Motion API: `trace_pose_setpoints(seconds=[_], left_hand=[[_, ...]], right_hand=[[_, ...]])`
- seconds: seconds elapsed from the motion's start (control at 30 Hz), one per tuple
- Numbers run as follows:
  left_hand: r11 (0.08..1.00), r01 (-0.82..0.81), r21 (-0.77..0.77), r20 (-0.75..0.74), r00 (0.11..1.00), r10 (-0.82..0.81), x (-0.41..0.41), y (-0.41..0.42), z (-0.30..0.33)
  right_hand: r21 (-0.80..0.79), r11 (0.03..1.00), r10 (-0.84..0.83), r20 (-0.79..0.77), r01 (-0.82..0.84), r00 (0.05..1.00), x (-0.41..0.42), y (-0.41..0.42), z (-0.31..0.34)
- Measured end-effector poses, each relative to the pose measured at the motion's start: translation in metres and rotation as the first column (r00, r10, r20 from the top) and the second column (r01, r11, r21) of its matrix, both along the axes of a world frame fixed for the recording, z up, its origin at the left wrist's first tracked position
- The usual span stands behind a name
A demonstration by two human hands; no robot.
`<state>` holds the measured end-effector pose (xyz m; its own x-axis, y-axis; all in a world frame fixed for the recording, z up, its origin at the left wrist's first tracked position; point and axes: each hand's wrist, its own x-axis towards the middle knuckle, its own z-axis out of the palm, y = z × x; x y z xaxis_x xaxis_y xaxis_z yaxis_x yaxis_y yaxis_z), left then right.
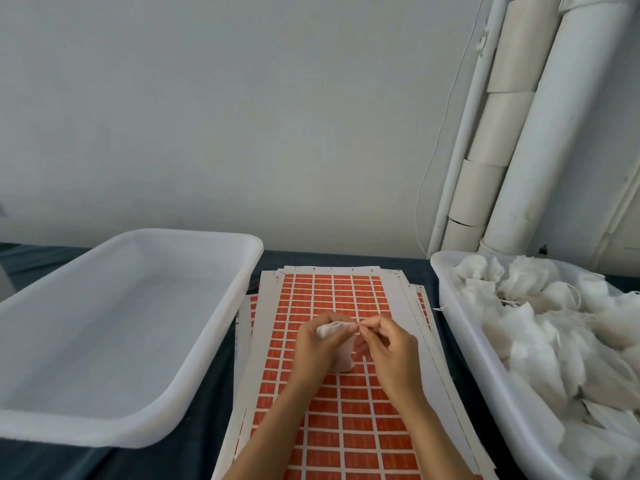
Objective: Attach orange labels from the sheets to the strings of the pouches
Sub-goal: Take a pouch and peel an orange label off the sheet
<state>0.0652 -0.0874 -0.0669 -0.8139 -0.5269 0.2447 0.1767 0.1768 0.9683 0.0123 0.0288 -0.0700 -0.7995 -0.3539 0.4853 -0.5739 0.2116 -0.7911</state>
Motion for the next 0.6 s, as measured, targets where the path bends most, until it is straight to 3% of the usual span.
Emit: trace_pose_setpoints(seconds=[0.17, 0.27, 0.4, 0.6], left_hand=[[0.991, -0.058, -0.120, 0.020, 0.998, 0.060, 0.000, 0.003, -0.007], [0.990, -0.088, -0.109, -0.002, 0.996, 0.088, 0.000, 0.004, -0.009], [0.993, -0.117, -0.011, -0.007, 0.993, 0.117, 0.001, -0.004, -0.011], [0.993, -0.122, 0.001, 0.014, 0.992, 0.122, 0.000, -0.005, -0.014]], right_hand=[[0.177, 0.984, 0.055, -0.183, -0.022, 0.982, -0.006, 0.004, 0.004], [0.193, 0.981, 0.033, -0.227, 0.012, 0.973, -0.005, 0.005, 0.004], [0.168, 0.983, -0.039, -0.206, 0.075, 0.978, -0.008, 0.011, 0.000], [0.172, 0.975, -0.117, -0.150, 0.142, 0.982, -0.012, 0.017, -0.001]])
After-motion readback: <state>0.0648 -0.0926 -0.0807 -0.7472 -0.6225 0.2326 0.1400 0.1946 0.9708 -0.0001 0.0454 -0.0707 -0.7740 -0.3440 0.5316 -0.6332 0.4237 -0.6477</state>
